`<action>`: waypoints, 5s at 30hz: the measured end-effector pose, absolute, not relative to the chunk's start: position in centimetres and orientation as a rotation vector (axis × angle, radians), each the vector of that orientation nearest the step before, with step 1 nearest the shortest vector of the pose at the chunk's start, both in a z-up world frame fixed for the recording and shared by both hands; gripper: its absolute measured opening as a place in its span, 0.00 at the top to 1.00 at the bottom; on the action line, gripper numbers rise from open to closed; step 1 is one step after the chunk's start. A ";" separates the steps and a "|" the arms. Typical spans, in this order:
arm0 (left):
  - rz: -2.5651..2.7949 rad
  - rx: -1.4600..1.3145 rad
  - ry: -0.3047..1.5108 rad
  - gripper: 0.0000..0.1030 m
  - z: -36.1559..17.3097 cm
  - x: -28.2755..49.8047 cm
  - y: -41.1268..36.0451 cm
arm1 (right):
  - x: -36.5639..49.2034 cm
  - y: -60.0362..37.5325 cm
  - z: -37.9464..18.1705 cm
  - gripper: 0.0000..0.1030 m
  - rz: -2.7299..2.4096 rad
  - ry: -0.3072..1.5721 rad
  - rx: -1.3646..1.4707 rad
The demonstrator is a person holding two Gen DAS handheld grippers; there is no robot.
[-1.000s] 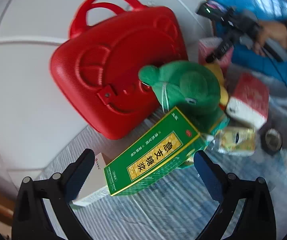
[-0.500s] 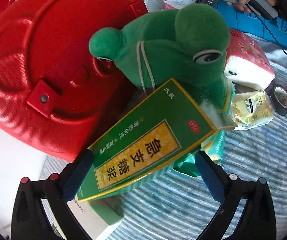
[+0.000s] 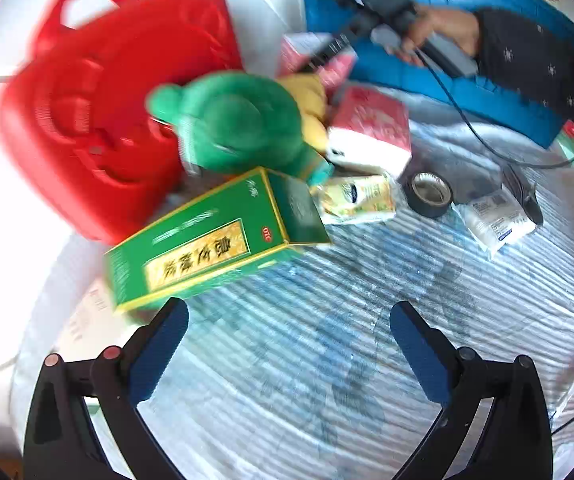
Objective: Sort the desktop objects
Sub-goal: 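Lift the tissue pack with right gripper while left gripper grasps the green medicine box, then carry the green box and tissue pack with both grippers over the blue crate, then open both grippers to drop the green box and tissue pack into the crate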
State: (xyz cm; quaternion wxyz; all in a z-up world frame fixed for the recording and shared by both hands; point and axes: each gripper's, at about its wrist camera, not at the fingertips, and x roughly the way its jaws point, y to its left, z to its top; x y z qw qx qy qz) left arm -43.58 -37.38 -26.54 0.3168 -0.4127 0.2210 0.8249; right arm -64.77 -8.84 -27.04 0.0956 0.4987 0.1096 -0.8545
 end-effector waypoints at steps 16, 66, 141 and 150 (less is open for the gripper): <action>2.743 -1.443 -0.183 0.00 -28.2 -50.5 -40.9 | -63.6 -9.1 -26.3 0.19 -2.532 0.277 1.476; 3.006 -1.186 -0.127 0.43 -17.1 -34.3 -32.1 | -39.4 -6.5 -15.6 0.45 -2.584 0.082 1.039; 2.883 -0.425 0.445 0.43 0.2 -24.9 7.7 | -15.1 24.9 5.2 0.43 -3.016 -0.198 0.395; 2.769 -0.520 0.507 0.28 3.3 -32.8 14.0 | -23.3 30.7 6.4 0.41 -3.073 -0.272 0.484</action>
